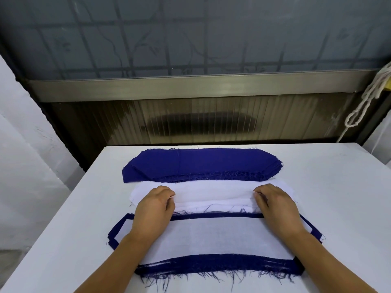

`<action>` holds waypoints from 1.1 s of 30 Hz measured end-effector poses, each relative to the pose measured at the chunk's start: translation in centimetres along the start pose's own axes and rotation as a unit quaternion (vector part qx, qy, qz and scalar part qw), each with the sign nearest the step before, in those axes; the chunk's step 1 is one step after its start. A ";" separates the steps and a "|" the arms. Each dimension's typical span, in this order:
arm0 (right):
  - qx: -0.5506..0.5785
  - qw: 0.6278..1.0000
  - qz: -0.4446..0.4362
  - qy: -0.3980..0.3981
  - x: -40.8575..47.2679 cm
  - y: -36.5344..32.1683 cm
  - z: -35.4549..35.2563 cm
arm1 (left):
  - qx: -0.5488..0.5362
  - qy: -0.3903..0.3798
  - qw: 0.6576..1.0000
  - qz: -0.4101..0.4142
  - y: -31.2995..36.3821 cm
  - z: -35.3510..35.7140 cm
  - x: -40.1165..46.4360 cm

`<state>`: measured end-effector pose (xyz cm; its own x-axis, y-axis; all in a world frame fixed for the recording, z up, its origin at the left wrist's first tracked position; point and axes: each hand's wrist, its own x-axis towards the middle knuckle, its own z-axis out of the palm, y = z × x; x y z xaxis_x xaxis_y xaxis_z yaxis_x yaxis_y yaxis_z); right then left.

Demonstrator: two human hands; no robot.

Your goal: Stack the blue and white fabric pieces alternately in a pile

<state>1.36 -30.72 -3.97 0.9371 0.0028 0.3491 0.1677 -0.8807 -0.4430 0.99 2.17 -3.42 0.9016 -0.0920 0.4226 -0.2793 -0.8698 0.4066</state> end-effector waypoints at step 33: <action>0.042 0.996 -0.066 0.049 -2.2 -3.7 -8.2 | -0.076 -0.011 0.997 0.004 0.6 -9.7 -0.9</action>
<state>-3.88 -31.37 3.70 0.8715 0.0656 0.4860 0.3158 -0.8333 -0.4537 -3.20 6.41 4.35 0.9054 -0.1110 0.4098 -0.3322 -0.7862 0.5211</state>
